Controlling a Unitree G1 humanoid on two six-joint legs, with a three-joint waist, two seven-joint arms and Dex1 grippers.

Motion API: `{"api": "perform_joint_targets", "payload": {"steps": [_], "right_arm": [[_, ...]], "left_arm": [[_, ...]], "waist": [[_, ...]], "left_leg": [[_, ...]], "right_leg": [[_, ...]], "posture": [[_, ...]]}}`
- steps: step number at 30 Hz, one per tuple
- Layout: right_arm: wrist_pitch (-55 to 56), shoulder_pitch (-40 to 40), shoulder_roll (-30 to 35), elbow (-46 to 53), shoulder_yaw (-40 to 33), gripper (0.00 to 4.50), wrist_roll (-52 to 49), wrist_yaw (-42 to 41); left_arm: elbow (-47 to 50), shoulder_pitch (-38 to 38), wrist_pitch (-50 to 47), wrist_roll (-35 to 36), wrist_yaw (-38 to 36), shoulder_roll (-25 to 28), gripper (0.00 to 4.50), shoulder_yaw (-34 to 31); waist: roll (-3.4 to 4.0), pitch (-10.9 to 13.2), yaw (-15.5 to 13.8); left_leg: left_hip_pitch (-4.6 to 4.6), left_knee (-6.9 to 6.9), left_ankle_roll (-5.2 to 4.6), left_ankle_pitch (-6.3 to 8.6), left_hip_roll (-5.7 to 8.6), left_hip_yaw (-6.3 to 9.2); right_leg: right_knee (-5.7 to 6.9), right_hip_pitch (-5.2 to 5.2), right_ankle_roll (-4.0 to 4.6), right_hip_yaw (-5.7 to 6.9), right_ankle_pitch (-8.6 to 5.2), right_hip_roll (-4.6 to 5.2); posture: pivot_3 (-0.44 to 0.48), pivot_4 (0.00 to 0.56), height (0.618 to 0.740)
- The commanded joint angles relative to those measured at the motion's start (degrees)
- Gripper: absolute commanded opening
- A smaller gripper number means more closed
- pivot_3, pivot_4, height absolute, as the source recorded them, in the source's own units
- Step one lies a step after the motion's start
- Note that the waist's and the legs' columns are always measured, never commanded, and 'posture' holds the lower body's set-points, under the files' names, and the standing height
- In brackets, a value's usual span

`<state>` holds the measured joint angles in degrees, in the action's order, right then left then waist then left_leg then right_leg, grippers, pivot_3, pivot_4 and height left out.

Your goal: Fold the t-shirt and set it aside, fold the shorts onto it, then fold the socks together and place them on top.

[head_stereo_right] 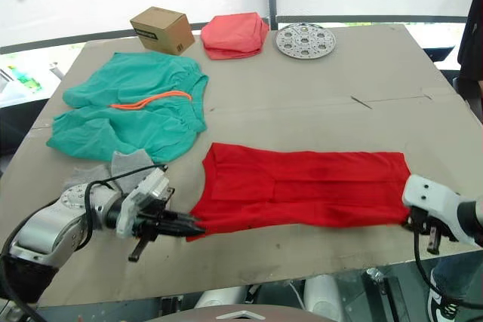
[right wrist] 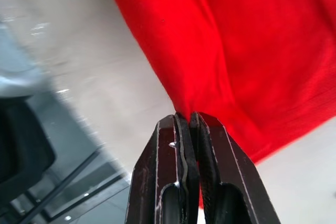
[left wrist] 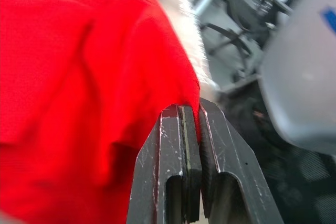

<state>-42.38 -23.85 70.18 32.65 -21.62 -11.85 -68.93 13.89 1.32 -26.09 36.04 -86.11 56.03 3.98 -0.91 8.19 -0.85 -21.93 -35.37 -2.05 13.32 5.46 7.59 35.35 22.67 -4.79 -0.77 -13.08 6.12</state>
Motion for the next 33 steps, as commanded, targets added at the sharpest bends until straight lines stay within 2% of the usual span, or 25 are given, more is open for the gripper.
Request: {"api": "perform_joint_targets", "payload": {"steps": [1,4,5,7,8,11,14,16,19,23,24,26,28,33], "right_arm": [[-0.8,-4.3,-1.6,4.3,-2.6,0.06,0.1,-0.4],[-1.2,-6.4,-3.6,5.8,-3.0,0.06,-1.1,-0.2],[-0.5,-7.3,-4.4,5.9,-3.6,0.52,-1.4,-0.6],[1.0,-9.0,-5.7,5.4,-4.6,0.99,-0.3,-0.1],[1.5,-9.8,-6.1,5.4,-5.2,1.32,0.5,0.3],[-2.3,-9.9,-8.8,7.6,-9.6,2.68,-3.2,-0.2],[-8.9,-6.5,-11.5,10.3,-15.1,2.68,-11.6,-1.6],[-13.4,1.8,-13.6,10.1,-14.9,2.68,-17.2,2.6],[-14.5,12.7,-13.9,7.3,-8.2,2.68,-15.0,11.3],[-10.3,23.5,-8.8,-3.1,6.6,2.68,-4.8,18.8],[-9.8,25.9,-7.9,-6.0,9.7,3.10,-3.2,19.8],[-9.5,31.5,-7.3,-12.3,15.6,3.54,-0.3,21.2],[-7.7,35.4,-6.2,-17.2,20.7,4.35,3.2,21.4],[-3.7,44.3,-2.9,-26.4,31.6,4.44,7.4,13.2]], "left_arm": [[3.1,3.2,3.5,-2.5,-0.4,0.4,0.04,0.0],[3.4,4.0,2.9,-2.4,-0.5,0.8,0.04,-0.1],[3.4,4.1,3.0,-2.2,-0.6,0.8,0.00,-0.5],[3.5,3.9,1.8,-1.5,0.2,0.7,0.80,-1.2],[3.6,3.7,1.2,-1.2,1.0,0.5,1.01,-1.7],[4.4,2.4,-6.9,4.8,1.4,2.1,2.36,-4.3],[1.9,-2.0,-13.8,9.8,-0.9,4.9,2.36,-6.5],[-1.5,-8.1,-16.2,10.9,0.0,4.1,2.36,-6.6],[-7.3,-17.6,-13.8,6.9,6.4,-2.2,2.36,-5.5],[-17.8,-28.7,-4.0,-7.1,15.1,-9.8,2.36,0.3],[-19.9,-30.4,-2.3,-9.5,15.1,-10.8,2.42,1.9],[-25.5,-34.5,0.1,-14.2,17.3,-13.3,2.42,4.6],[-29.6,-37.4,1.7,-17.6,17.7,-15.0,2.42,6.8],[-38.9,-41.7,11.8,-28.1,14.6,-17.0,2.42,14.7]], "waist": [[-0.03,0.0,0.0],[-0.03,0.0,-0.1],[-0.03,0.0,-0.1],[-0.10,-0.1,-0.1],[-0.10,-0.1,-0.1],[-0.09,0.0,-0.1],[-0.19,0.0,-0.1],[-0.22,0.1,0.0],[-0.17,0.2,0.0],[-0.37,0.2,-0.4],[-0.39,0.2,-0.3],[-0.39,0.2,-0.1],[-0.39,0.2,0.0],[-0.31,0.2,0.3]], "left_leg": [[0.01,0.00,0.04,0.03,-0.02,-0.02],[-0.01,-0.07,0.23,0.14,-0.05,-0.05],[-0.01,-0.10,0.23,0.14,-0.05,-0.06],[-0.01,-0.10,0.23,0.14,-0.05,-0.06],[0.00,-0.10,0.22,0.14,-0.05,-0.06],[-0.02,-0.09,0.22,0.14,-0.06,-0.04],[-0.02,-0.08,0.22,0.14,-0.11,0.00],[0.04,-0.10,0.22,0.15,-0.16,0.00],[0.08,-0.25,0.22,0.15,-0.17,-0.08],[0.05,-0.47,0.23,0.13,-0.05,-0.10],[-0.06,-0.49,0.22,0.12,0.01,-0.08],[-0.12,-0.48,0.25,-0.12,0.02,-0.13],[-0.15,-0.47,0.30,-0.12,0.02,-0.13],[-0.23,-0.48,0.31,-0.12,0.05,-0.23]], "right_leg": [[-0.01,-0.01,-0.06,0.00,-0.04,0.01],[0.00,-0.01,-0.08,0.00,-0.06,0.02],[0.00,0.00,-0.08,0.01,-0.05,0.02],[0.00,0.00,-0.08,0.02,-0.06,0.02],[0.00,0.00,-0.08,0.04,-0.05,0.01],[0.02,0.00,-0.08,0.07,-0.04,-0.02],[0.06,0.00,-0.10,0.13,-0.05,-0.07],[0.09,-0.01,-0.10,0.18,-0.06,-0.14],[0.08,-0.12,-0.11,0.27,-0.06,-0.14],[0.11,-0.17,0.01,0.35,0.21,-0.13],[0.13,-0.02,0.05,0.35,0.31,-0.12],[0.14,0.03,0.09,0.31,0.37,-0.12],[0.10,0.05,0.08,0.31,0.37,-0.12],[0.10,0.17,0.07,0.22,0.37,-0.13]], "posture": [[0.000,0.150,0.740],[0.000,0.150,0.740],[0.000,0.150,0.740],[0.000,0.150,0.740],[0.000,0.150,0.740],[0.000,0.150,0.740],[0.000,0.150,0.740],[0.000,0.150,0.740],[0.000,0.150,0.740],[0.000,0.150,0.740],[0.000,0.150,0.740],[0.000,0.150,0.740],[0.000,0.150,0.740],[0.000,0.150,0.740]]}}
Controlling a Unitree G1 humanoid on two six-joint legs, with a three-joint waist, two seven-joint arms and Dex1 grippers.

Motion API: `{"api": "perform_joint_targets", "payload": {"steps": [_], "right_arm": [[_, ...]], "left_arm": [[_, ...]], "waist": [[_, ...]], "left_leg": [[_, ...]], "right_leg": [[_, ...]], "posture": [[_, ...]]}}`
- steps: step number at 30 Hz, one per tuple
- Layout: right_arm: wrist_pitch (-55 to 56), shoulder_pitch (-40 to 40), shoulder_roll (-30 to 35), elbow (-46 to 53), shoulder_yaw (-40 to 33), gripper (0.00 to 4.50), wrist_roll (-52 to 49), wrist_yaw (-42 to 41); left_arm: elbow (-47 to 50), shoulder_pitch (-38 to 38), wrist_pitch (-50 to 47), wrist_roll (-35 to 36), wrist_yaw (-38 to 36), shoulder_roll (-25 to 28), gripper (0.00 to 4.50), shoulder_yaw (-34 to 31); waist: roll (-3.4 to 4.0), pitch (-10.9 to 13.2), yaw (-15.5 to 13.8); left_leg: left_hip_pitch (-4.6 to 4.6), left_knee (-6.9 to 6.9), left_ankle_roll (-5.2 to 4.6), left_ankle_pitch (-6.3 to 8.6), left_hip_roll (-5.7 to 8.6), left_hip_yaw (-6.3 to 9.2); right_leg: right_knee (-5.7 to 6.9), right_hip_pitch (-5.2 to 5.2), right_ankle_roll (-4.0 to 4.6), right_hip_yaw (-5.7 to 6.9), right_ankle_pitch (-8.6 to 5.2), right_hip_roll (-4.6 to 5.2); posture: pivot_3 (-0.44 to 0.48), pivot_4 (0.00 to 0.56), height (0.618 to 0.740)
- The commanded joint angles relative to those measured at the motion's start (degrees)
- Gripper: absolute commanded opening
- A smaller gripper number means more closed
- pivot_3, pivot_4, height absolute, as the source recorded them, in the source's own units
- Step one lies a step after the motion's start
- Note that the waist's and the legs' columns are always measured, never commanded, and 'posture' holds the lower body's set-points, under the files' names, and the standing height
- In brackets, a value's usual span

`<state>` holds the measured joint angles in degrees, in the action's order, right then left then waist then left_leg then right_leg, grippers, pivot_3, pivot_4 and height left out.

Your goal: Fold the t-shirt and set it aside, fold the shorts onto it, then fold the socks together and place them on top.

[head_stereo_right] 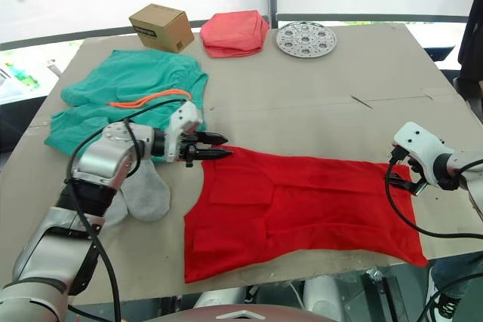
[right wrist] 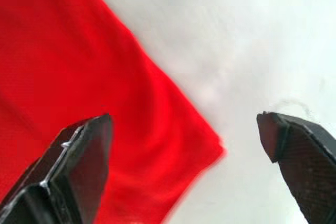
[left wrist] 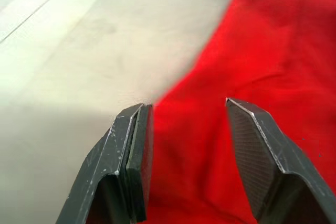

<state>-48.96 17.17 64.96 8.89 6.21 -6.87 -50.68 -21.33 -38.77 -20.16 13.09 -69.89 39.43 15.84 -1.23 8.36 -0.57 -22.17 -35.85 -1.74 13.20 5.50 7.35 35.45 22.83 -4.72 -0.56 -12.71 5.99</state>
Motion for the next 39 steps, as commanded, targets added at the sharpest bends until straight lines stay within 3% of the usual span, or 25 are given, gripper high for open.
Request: {"api": "perform_joint_targets", "payload": {"steps": [1,7,8,10,12,14,18,22,27,33,39], "right_arm": [[3.5,4.3,2.5,-3.8,5.1,4.44,2.7,-6.4],[10.0,13.1,-1.6,-18.2,13.8,4.44,8.7,-11.5],[10.2,14.0,-2.5,-19.5,14.3,4.20,8.6,-12.6],[10.7,14.6,-3.6,-20.9,14.9,3.56,9.0,-14.0],[11.3,14.6,-4.1,-22.1,14.9,2.58,10.0,-14.1],[12.3,14.7,-4.5,-22.9,15.0,1.79,11.1,-13.7],[15.6,17.3,-6.3,-25.6,15.8,0.04,15.2,-11.5],[16.2,24.4,-11.8,-28.4,16.3,0.04,18.5,-8.5],[19.5,31.7,-18.4,-34.3,16.9,0.04,22.8,-2.9],[34.4,48.0,-30.4,-59.6,20.4,0.04,28.6,6.6],[46.2,58.6,-40.8,-79.0,23.0,0.04,33.5,14.7]], "left_arm": [[-5.2,-2.1,7.6,-6.4,-1.8,-0.8,2.42,3.5],[-13.0,-4.5,12.7,-11.3,-6.9,-2.1,2.42,6.7],[-13.7,-4.7,12.0,-11.1,-8.3,-2.3,2.17,6.7],[-14.4,-4.8,11.2,-10.9,-11.0,-2.3,1.57,6.6],[-14.4,-4.6,9.8,-10.8,-12.3,-2.3,0.63,6.2],[-14.0,-4.2,7.8,-10.3,-13.1,-2.4,0.02,5.4],[-8.9,-1.8,0.7,-8.1,-14.0,-1.8,0.00,3.5],[5.2,5.3,-12.6,-2.3,-11.1,0.6,0.00,-1.6],[23.9,17.4,-26.4,3.9,-0.7,1.1,0.00,-10.4],[48.0,36.3,-39.6,10.0,21.1,-10.9,0.00,-24.0],[64.4,49.5,-44.5,10.9,40.2,-28.3,0.00,-23.2]], "waist": [[0.01,0.0,0.2],[0.00,0.0,0.3],[-0.05,-0.1,0.4],[-0.18,-0.2,0.9],[-0.29,-0.3,1.3],[-0.33,-0.4,1.4],[-0.36,-0.4,1.5],[-0.32,-0.4,2.3],[-0.09,-0.3,2.9],[0.07,-0.2,2.8],[0.05,-0.2,2.2]], "left_leg": [[-0.01,0.02,-0.02,0.01,-0.01,0.00],[0.19,-0.07,-0.26,0.15,0.00,-0.02],[0.20,-0.12,-0.27,0.16,0.00,-0.01],[0.22,-0.22,-0.28,0.16,0.00,0.02],[0.22,-0.29,-0.28,0.17,0.00,0.06],[0.22,-0.37,-0.28,0.16,0.00,0.06],[0.26,-0.39,-0.28,0.17,0.03,0.02],[0.29,-0.40,-0.29,0.18,0.02,-0.07],[0.24,-0.25,-0.12,0.17,-0.02,0.00],[0.30,-0.13,0.20,0.18,-0.11,-0.03],[0.38,-0.17,0.22,0.19,-0.07,0.02]], "right_leg": [[-0.01,0.01,0.00,0.00,0.00,-0.01],[0.07,-0.19,-0.05,0.00,-0.01,-0.03],[0.11,-0.20,-0.07,0.01,-0.01,-0.04],[0.16,-0.22,-0.10,0.02,0.01,-0.06],[0.19,-0.22,-0.12,0.02,0.02,-0.08],[0.24,-0.23,-0.12,0.01,0.02,-0.09],[0.32,-0.23,-0.15,-0.06,0.03,-0.09],[0.37,-0.19,-0.18,-0.23,0.05,-0.08],[0.41,-0.05,-0.16,-0.23,0.06,-0.11],[0.34,0.05,-0.14,-0.50,0.07,-0.25],[0.32,-0.06,0.00,-0.49,0.15,-0.27]], "posture": [[0.000,0.150,0.740],[0.000,0.150,0.740],[0.000,0.150,0.740],[0.000,0.150,0.740],[0.000,0.150,0.740],[0.000,0.150,0.740],[0.000,0.150,0.740],[0.000,0.150,0.740],[0.000,0.150,0.740],[0.000,0.150,0.740],[0.000,0.150,0.740]]}}
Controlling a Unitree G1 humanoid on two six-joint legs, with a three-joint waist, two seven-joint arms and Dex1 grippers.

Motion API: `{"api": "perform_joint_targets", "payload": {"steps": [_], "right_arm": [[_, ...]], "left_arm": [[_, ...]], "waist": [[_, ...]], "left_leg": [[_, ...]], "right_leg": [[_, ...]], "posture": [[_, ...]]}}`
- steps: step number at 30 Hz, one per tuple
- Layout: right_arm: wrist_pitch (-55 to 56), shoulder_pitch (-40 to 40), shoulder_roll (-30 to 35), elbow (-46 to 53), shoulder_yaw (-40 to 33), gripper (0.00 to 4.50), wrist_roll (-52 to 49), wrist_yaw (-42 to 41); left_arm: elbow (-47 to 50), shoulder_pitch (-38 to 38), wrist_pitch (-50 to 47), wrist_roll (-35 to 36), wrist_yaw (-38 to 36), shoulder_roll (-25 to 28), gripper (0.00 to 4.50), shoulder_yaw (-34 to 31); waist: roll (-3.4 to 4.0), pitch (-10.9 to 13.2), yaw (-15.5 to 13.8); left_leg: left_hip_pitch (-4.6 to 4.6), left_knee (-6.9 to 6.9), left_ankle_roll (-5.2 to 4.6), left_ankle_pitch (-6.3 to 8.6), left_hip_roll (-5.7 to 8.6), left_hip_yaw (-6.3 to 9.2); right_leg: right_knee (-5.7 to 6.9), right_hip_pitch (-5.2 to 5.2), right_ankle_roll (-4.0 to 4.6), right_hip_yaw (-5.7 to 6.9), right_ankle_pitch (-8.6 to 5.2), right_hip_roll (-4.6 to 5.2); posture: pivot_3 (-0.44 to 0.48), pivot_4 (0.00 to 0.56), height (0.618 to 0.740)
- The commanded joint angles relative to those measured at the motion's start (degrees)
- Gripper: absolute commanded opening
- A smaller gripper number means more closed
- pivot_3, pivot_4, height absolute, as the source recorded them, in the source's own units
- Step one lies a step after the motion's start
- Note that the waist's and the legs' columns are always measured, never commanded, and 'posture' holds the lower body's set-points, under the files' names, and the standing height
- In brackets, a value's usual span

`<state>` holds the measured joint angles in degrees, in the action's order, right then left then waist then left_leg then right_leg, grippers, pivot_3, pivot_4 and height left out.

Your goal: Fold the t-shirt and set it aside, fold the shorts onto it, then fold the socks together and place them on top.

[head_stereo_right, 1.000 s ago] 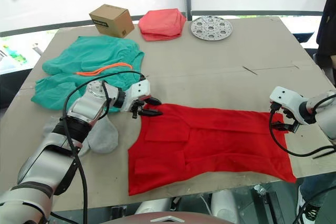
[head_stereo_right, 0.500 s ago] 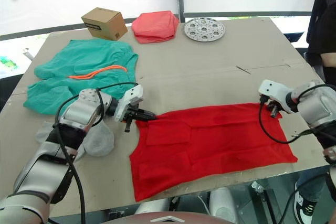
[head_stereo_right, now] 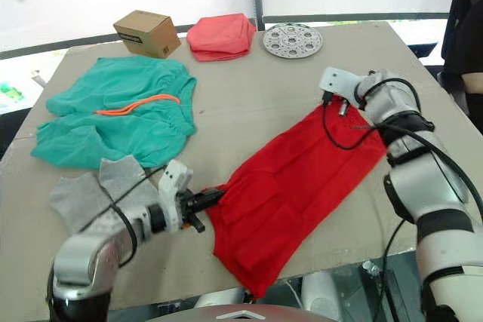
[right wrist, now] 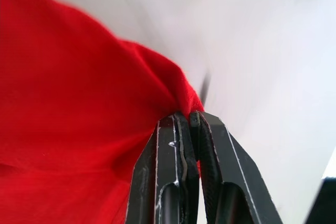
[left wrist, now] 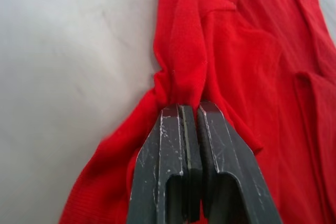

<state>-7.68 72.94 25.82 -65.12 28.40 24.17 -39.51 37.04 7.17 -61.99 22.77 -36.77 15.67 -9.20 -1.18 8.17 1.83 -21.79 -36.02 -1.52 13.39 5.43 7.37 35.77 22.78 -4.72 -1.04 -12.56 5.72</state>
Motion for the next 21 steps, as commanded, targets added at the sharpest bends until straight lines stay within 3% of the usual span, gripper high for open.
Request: {"api": "perform_joint_targets", "payload": {"steps": [1,4,9,11,12,14,17,19,21], "right_arm": [[6.3,3.7,-3.0,-6.7,1.2,0.04,3.3,4.9],[9.7,5.7,-7.9,-10.2,1.5,0.04,5.0,9.8],[11.5,5.9,-15.0,-12.3,-0.9,0.04,4.0,10.9],[11.4,5.5,-15.5,-12.1,-2.4,0.71,2.8,10.1],[11.5,5.4,-15.3,-11.8,-3.2,1.20,2.3,10.4],[10.8,5.3,-14.1,-10.6,-6.5,1.89,-0.3,11.3],[7.2,3.8,-11.6,-6.0,-14.7,3.26,-7.7,9.9],[0.2,0.0,-9.9,2.9,-21.6,3.27,-14.4,8.3],[-9.5,-8.3,-8.5,20.1,-26.6,3.27,-18.7,8.4]], "left_arm": [[8.0,5.7,-3.2,1.4,9.4,-7.0,0.00,2.6],[12.1,10.8,-3.7,2.6,15.1,-13.9,0.00,1.6],[13.5,14.6,-0.2,2.9,15.7,-11.0,0.00,0.8],[12.0,14.0,2.1,4.8,12.9,-8.9,0.00,-0.2],[11.3,13.4,2.9,5.9,12.3,-8.4,0.61,-1.2],[9.7,11.9,5.1,7.1,10.8,-6.6,1.00,-1.9],[7.1,9.0,6.4,10.7,8.0,-4.0,2.37,-3.2],[5.5,6.9,5.7,14.2,4.1,-0.6,3.30,-3.6],[3.3,5.1,5.9,15.3,0.3,4.2,3.49,-3.4]], "waist": [[0.00,0.0,-0.3],[0.02,0.0,-0.2],[0.20,0.0,0.5],[0.22,0.0,0.4],[0.23,0.0,0.3],[0.28,0.1,0.1],[0.29,0.1,0.2],[0.28,0.1,0.1],[0.20,0.0,0.0]], "left_leg": [[0.02,0.00,0.00,0.00,0.02,-0.02],[0.03,-0.02,-0.01,0.00,0.05,-0.02],[0.10,0.18,0.00,0.00,-0.08,-0.01],[0.08,0.21,0.00,0.00,-0.09,0.03],[0.06,0.21,0.00,0.00,-0.09,0.06],[0.04,0.20,0.00,0.00,-0.08,0.08],[0.03,0.18,0.00,0.00,-0.06,0.10],[0.03,0.17,0.00,0.00,-0.06,0.11],[0.04,0.22,-0.01,0.01,-0.08,0.12]], "right_leg": [[0.00,-0.02,0.02,-0.03,0.01,0.01],[0.04,-0.01,0.03,-0.05,0.01,0.00],[0.08,0.01,0.10,-0.07,0.02,-0.18],[0.07,0.07,0.12,-0.07,0.02,-0.24],[0.05,0.10,0.12,-0.04,0.02,-0.24],[0.02,0.10,0.14,-0.03,0.01,-0.24],[0.02,0.08,0.25,-0.02,-0.04,-0.24],[0.01,0.06,0.25,-0.02,-0.03,-0.24],[-0.01,0.04,0.22,-0.01,-0.01,-0.25]], "posture": [[0.000,0.150,0.740],[0.000,0.150,0.740],[0.000,0.150,0.740],[0.000,0.150,0.740],[0.000,0.150,0.740],[0.000,0.150,0.740],[0.000,0.150,0.740],[0.000,0.150,0.740],[0.000,0.150,0.740]]}}
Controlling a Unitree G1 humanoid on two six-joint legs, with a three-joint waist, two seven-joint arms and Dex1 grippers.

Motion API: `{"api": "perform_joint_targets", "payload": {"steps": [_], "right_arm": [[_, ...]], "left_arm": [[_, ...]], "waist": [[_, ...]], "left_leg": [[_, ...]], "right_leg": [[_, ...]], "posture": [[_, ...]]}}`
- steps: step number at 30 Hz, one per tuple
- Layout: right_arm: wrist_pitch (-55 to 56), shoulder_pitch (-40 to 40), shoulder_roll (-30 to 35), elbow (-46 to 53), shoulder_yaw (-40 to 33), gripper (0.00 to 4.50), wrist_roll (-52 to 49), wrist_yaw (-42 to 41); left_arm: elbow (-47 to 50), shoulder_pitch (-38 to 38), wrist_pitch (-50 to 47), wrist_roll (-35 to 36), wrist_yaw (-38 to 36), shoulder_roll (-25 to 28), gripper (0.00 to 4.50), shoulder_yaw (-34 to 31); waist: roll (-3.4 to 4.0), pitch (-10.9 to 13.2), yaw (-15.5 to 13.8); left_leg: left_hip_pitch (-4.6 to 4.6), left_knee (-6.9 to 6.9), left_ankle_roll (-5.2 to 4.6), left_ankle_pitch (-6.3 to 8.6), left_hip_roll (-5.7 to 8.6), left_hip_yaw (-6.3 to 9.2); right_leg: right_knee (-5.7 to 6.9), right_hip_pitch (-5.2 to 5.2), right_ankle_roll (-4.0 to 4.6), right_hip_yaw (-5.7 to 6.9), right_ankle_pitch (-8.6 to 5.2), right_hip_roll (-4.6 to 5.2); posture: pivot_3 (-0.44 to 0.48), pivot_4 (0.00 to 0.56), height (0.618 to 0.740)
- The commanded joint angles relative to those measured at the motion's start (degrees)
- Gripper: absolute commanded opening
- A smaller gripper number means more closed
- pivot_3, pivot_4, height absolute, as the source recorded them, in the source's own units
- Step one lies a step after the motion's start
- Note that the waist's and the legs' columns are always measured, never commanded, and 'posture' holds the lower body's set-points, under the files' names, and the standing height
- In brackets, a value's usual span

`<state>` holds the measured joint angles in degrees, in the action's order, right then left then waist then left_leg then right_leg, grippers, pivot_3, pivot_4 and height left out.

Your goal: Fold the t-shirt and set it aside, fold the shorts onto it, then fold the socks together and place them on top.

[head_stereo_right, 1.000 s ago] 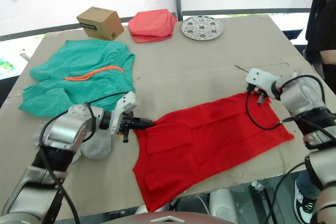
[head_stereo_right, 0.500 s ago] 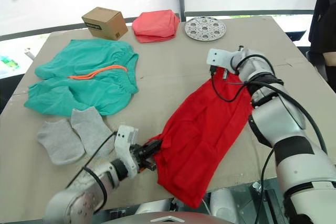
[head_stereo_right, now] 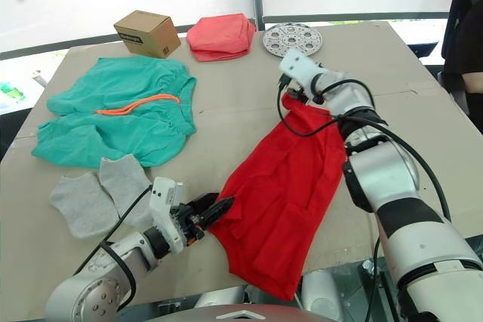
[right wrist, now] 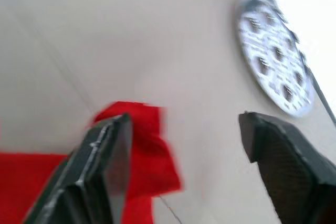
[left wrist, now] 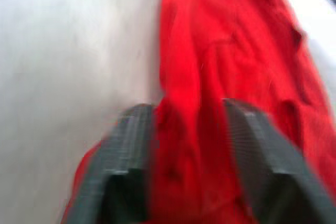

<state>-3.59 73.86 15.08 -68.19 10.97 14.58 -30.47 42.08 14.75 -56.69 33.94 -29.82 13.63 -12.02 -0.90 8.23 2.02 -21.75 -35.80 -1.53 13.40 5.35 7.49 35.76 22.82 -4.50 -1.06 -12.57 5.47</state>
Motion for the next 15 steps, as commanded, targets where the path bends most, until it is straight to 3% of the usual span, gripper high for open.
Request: {"api": "perform_joint_targets", "payload": {"steps": [1,3,6,10,15], "right_arm": [[-19.3,-14.5,2.4,33.8,-11.0,3.27,-10.2,0.1],[-30.6,-24.1,1.5,52.3,-15.4,3.27,-12.5,4.0],[-40.5,-33.3,-1.2,67.1,-20.7,3.27,-13.9,10.4],[-44.6,-39.5,-3.4,71.7,-25.1,3.27,-14.1,17.2],[-44.6,-40.5,-6.3,68.0,-30.3,3.27,-19.1,19.9]], "left_arm": [[-3.2,-3.5,0.6,5.0,-8.9,9.0,3.49,-0.5],[-6.6,-5.9,1.1,6.4,-14.4,15.3,3.49,0.0],[-12.5,-10.3,3.1,6.3,-21.6,23.1,3.49,1.4],[-20.8,-16.2,6.1,3.4,-27.4,30.0,3.49,5.7],[-25.7,-19.8,6.4,2.4,-27.5,30.6,3.49,9.2]], "waist": [[-0.04,-0.1,-0.3],[0.05,-0.1,-0.4],[0.18,-0.1,-0.2],[0.22,-0.2,0.0],[0.21,-0.2,0.3]], "left_leg": [[-0.06,0.01,0.00,0.01,-0.04,0.14],[-0.07,0.12,0.03,0.02,-0.05,0.16],[-0.12,0.24,0.03,0.02,-0.05,-0.01],[-0.01,0.33,-0.13,0.10,-0.10,-0.04],[0.04,0.34,-0.14,0.10,-0.14,-0.21]], "right_leg": [[-0.01,-0.03,-0.04,0.15,0.02,-0.02],[0.00,0.05,0.01,0.15,-0.02,-0.03],[0.09,0.27,0.02,-0.02,-0.02,-0.03],[0.10,0.32,0.11,-0.07,0.05,-0.11],[0.07,0.34,0.10,-0.22,0.07,-0.15]], "posture": [[0.000,0.150,0.740],[0.000,0.150,0.740],[0.000,0.150,0.740],[0.000,0.150,0.740],[0.000,0.150,0.740]]}}
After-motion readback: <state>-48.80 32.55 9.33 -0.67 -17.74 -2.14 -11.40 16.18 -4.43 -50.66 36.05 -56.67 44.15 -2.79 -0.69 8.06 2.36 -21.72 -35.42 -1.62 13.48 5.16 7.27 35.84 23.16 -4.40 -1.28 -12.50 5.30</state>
